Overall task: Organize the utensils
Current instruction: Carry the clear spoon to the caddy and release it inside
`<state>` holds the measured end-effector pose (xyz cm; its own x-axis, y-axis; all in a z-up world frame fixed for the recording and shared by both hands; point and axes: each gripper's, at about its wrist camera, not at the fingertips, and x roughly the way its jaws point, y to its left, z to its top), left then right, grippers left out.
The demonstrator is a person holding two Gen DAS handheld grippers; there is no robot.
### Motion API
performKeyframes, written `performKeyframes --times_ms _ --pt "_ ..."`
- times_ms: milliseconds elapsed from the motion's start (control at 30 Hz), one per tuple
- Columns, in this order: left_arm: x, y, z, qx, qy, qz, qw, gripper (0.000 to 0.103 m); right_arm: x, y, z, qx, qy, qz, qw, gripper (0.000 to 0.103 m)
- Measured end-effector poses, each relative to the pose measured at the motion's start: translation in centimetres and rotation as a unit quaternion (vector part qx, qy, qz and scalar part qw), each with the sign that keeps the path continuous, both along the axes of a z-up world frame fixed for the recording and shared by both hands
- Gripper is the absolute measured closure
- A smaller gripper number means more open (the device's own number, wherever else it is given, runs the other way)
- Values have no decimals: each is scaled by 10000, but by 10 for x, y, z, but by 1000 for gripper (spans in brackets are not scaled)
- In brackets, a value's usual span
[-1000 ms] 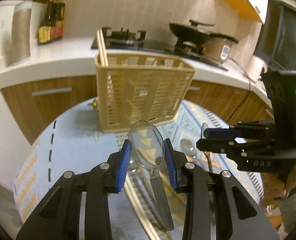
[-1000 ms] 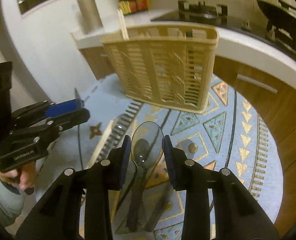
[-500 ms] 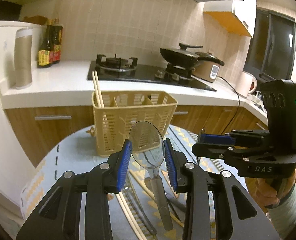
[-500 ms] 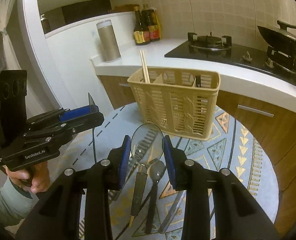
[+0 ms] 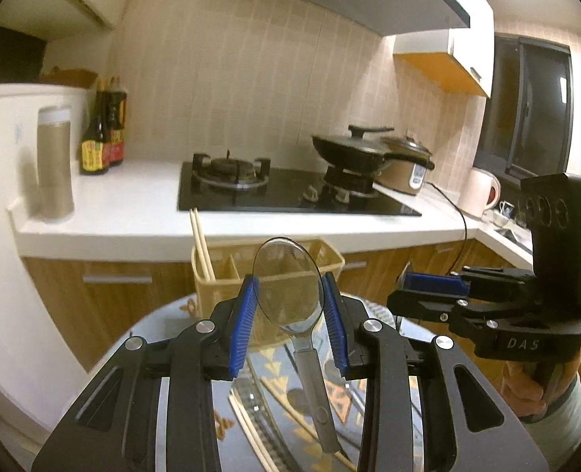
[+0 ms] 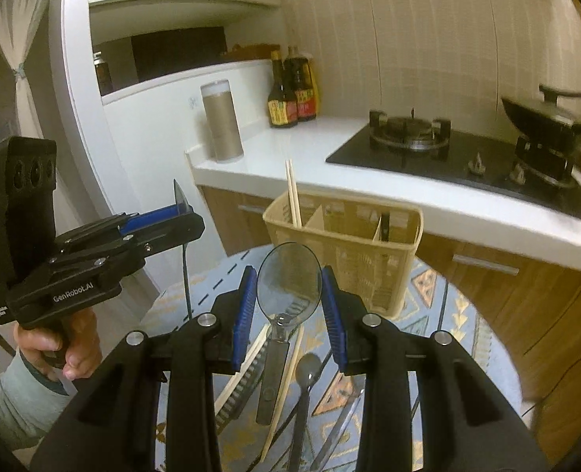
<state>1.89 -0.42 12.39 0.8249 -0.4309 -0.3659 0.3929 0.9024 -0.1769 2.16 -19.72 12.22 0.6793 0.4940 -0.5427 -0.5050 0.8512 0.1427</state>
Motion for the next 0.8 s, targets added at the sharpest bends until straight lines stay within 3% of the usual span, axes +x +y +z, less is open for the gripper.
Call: performKeyframes --times_ms 333,500,633,800 --pt "18 7 49 -133 -603 109 9980 71 14 1 44 200 -486 -139 9985 73" --pt "41 10 67 -264 -826 206 9960 71 33 -4 63 251 -853 -476 9949 73" --pt "66 6 70 -337 -940 279 9946 71 51 -3 70 96 -1277 -907 9876 73" --pt "88 -5 60 -32 -1089 485 9929 71 79 -3 70 -13 -1537 -1352 9788 73"
